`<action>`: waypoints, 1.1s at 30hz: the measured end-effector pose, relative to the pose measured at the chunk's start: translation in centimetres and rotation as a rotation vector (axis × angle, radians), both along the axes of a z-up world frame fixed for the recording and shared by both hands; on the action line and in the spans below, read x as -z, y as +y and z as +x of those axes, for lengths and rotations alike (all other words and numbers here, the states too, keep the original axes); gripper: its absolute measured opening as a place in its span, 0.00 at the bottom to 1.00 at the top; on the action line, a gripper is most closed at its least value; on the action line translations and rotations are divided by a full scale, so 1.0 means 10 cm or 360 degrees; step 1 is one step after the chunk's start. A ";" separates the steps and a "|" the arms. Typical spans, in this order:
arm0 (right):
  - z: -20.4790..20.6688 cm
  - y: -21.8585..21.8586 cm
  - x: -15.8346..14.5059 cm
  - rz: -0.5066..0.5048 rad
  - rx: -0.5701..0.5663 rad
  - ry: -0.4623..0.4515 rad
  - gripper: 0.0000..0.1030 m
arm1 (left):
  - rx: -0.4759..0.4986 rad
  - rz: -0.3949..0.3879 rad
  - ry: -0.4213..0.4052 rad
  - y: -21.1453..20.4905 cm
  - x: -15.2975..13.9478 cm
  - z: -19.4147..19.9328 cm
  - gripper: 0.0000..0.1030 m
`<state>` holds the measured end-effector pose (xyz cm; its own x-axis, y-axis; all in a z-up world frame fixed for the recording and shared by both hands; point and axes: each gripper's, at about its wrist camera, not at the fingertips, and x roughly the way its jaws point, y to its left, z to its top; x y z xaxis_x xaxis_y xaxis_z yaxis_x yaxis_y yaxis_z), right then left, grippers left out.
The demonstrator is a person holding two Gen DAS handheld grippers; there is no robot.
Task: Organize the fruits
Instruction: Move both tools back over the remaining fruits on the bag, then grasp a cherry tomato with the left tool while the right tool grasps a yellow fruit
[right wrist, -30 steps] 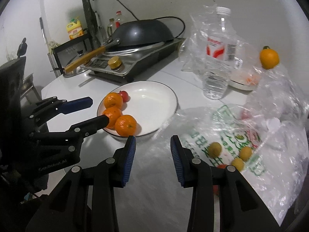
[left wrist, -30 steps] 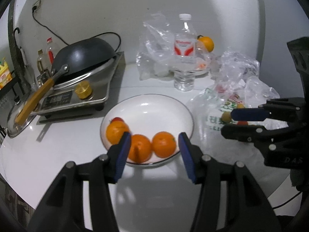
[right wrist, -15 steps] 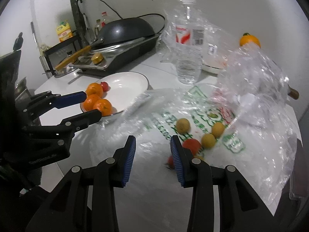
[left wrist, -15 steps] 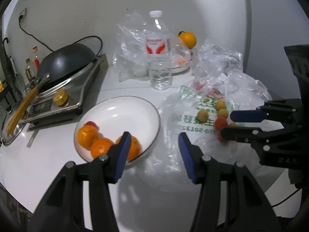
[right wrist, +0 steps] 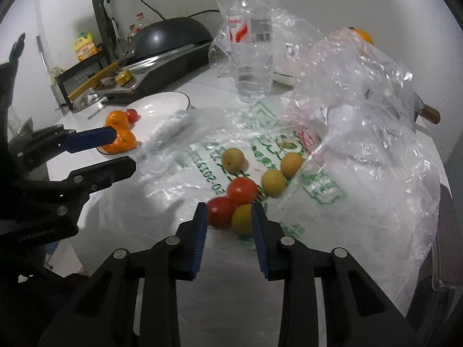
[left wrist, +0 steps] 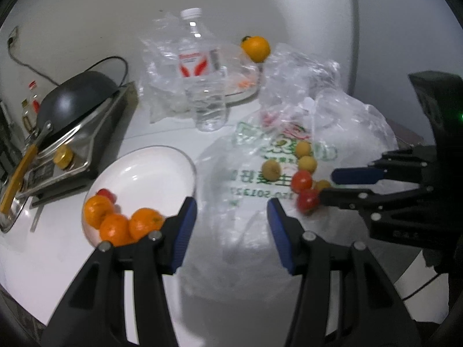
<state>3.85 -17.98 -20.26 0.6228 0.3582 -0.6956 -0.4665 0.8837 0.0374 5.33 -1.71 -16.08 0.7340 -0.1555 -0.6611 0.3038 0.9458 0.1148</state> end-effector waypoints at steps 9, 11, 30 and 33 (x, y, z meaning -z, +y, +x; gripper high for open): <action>0.10 -0.12 0.12 0.0007 -0.0033 0.0057 0.28 | 0.0076 0.0025 0.0069 -0.27 0.10 0.08 0.51; 0.12 -0.13 0.12 0.0017 -0.0040 0.0063 0.28 | 0.0080 0.0026 0.0088 -0.31 0.14 0.11 0.51; 0.16 -0.42 0.05 0.0088 -0.0045 0.0040 0.27 | 0.0176 0.0084 0.0192 -0.73 0.29 0.22 0.51; 0.16 -0.49 0.04 0.0107 -0.0028 0.0032 0.27 | 0.0198 0.0108 0.0200 -0.80 0.34 0.23 0.48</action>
